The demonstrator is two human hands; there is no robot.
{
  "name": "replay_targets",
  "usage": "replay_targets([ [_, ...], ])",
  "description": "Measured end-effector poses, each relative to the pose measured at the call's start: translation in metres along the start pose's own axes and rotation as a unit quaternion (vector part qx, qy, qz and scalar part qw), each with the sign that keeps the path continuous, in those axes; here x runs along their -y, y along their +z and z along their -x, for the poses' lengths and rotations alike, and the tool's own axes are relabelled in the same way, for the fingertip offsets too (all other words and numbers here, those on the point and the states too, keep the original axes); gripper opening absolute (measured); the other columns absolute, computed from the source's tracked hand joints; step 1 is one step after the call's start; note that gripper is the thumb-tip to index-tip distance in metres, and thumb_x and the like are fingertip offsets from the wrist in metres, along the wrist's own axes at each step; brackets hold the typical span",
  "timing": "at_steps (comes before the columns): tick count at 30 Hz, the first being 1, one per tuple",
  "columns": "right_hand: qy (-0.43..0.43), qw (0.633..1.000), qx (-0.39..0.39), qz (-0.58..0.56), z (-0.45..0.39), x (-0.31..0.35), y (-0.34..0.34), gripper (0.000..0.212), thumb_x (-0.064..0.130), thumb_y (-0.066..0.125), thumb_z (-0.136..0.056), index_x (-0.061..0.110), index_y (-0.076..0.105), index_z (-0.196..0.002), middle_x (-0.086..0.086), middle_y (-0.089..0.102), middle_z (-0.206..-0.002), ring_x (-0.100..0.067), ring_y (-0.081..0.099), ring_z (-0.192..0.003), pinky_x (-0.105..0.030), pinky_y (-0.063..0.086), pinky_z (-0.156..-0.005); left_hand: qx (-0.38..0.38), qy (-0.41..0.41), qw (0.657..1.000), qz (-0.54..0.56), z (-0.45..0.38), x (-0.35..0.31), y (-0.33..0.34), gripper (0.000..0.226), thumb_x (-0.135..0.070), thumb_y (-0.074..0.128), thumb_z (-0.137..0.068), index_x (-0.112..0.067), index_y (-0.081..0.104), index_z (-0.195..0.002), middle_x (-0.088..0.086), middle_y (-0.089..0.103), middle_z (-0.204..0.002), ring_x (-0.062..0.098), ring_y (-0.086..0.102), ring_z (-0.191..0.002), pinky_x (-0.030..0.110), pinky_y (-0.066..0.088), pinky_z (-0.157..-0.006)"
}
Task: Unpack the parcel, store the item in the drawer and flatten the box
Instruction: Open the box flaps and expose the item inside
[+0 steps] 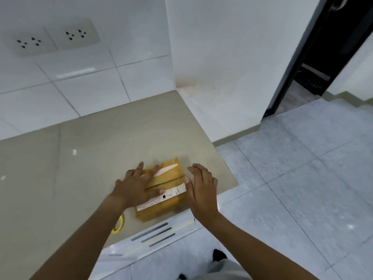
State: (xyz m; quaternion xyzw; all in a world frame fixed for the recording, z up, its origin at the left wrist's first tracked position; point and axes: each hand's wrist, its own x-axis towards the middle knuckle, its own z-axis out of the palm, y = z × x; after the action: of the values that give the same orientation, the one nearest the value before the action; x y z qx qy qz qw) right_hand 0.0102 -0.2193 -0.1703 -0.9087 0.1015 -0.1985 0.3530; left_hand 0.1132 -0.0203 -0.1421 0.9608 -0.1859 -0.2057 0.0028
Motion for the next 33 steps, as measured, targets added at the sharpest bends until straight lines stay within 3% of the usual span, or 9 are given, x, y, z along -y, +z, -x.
replay_targets([
  [5, -0.045, 0.999, -0.009, -0.004, 0.016, 0.035, 0.009, 0.031, 0.033, 0.044, -0.092, 0.024, 0.048, -0.121, 0.002, 0.052, -0.132, -0.015, 0.048, -0.115, -0.037, 0.041, -0.093, -0.118, -0.158, 0.980, 0.008, 0.007, -0.020, 0.016, 0.082, -0.069, 0.032, -0.089, -0.024, 0.010, -0.153, 0.021, 0.055, -0.121, 0.041, 0.057, -0.101, 0.041, 0.046, -0.086],
  [9, 0.015, 0.998, 0.065, -0.005, 0.012, 0.043, 0.022, 0.048, 0.037, 0.052, -0.090, 0.020, 0.042, -0.134, -0.001, 0.044, -0.143, -0.020, 0.042, -0.125, -0.037, 0.043, -0.097, -0.124, -0.194, 0.965, 0.126, 0.018, -0.041, 0.015, 0.081, -0.063, 0.043, -0.088, -0.013, 0.017, -0.146, 0.018, 0.066, -0.108, 0.038, 0.063, -0.098, 0.035, 0.039, -0.070],
  [13, 0.017, 0.991, 0.128, 0.029, 0.009, 0.039, 0.027, 0.070, 0.051, 0.059, -0.084, 0.018, 0.035, -0.141, -0.004, 0.035, -0.149, -0.024, 0.036, -0.133, -0.040, 0.042, -0.102, -0.108, -0.165, 0.951, 0.239, 0.035, -0.044, 0.003, 0.051, -0.051, 0.035, -0.093, -0.015, 0.037, -0.129, 0.016, 0.066, -0.104, 0.037, 0.061, -0.090, 0.034, 0.040, -0.071],
  [16, 0.006, 0.989, 0.138, 0.045, 0.007, 0.030, 0.022, 0.071, 0.043, 0.066, -0.082, 0.017, 0.035, -0.141, -0.006, 0.032, -0.149, -0.025, 0.033, -0.133, -0.038, 0.042, -0.103, -0.070, -0.149, 0.874, 0.457, 0.053, -0.033, -0.007, 0.033, -0.042, 0.029, -0.096, -0.022, 0.055, -0.102, 0.011, 0.065, -0.089, 0.034, 0.066, -0.071, 0.040, 0.057, -0.060],
  [19, 0.029, 0.994, 0.075, -0.071, 0.002, 0.026, 0.011, 0.049, 0.023, 0.067, -0.085, 0.019, 0.044, -0.128, -0.002, 0.046, -0.133, -0.017, 0.048, -0.116, -0.026, 0.048, -0.090, -0.089, -0.211, 0.763, 0.605, 0.065, -0.009, 0.001, 0.030, -0.026, 0.037, -0.093, -0.011, 0.060, -0.081, 0.020, 0.060, -0.091, 0.036, 0.063, -0.082, 0.050, 0.060, -0.057],
  [22, 0.124, 0.966, 0.001, -0.228, -0.005, 0.018, -0.002, 0.029, 0.017, 0.054, -0.094, 0.028, 0.047, -0.120, 0.005, 0.056, -0.114, -0.007, 0.059, -0.093, -0.026, 0.052, -0.074, -0.100, -0.214, 0.813, 0.532, 0.069, 0.009, 0.022, 0.025, -0.023, 0.047, -0.094, -0.011, 0.058, -0.113, 0.018, 0.061, -0.115, 0.034, 0.062, -0.093, 0.050, 0.060, -0.064],
  [26, 0.265, 0.945, -0.040, -0.189, -0.020, -0.009, -0.017, 0.034, 0.011, 0.053, -0.093, 0.015, 0.045, -0.126, -0.011, 0.052, -0.127, -0.028, 0.057, -0.109, -0.038, 0.053, -0.084, -0.145, -0.151, 0.917, 0.340, 0.068, 0.009, 0.037, 0.078, -0.032, 0.068, -0.087, -0.021, 0.023, -0.150, 0.011, 0.043, -0.146, 0.031, 0.051, -0.124, 0.040, 0.048, -0.095],
  [29, 0.108, 0.991, 0.033, 0.066, -0.026, -0.019, -0.019, 0.038, 0.005, 0.062, -0.087, 0.009, 0.055, -0.124, -0.021, 0.042, -0.141, -0.039, 0.047, -0.123, -0.049, 0.046, -0.097, -0.197, -0.076, 0.952, 0.222, 0.062, 0.003, 0.037, 0.074, -0.022, 0.070, -0.084, -0.022, 0.031, -0.148, 0.011, 0.039, -0.149, 0.035, 0.044, -0.127, 0.042, 0.044, -0.101],
  [33, -0.048, 0.978, 0.145, 0.144, -0.034, -0.005, -0.013, 0.022, 0.028, 0.050, -0.095, 0.023, 0.065, -0.111, -0.005, 0.041, -0.146, -0.026, 0.027, -0.141, -0.059, 0.021, -0.110, -0.208, -0.019, 0.959, 0.192, 0.058, -0.007, 0.034, 0.053, -0.012, 0.059, -0.089, -0.019, 0.047, -0.141, 0.007, 0.048, -0.144, 0.033, 0.049, -0.122, 0.036, 0.042, -0.099],
])
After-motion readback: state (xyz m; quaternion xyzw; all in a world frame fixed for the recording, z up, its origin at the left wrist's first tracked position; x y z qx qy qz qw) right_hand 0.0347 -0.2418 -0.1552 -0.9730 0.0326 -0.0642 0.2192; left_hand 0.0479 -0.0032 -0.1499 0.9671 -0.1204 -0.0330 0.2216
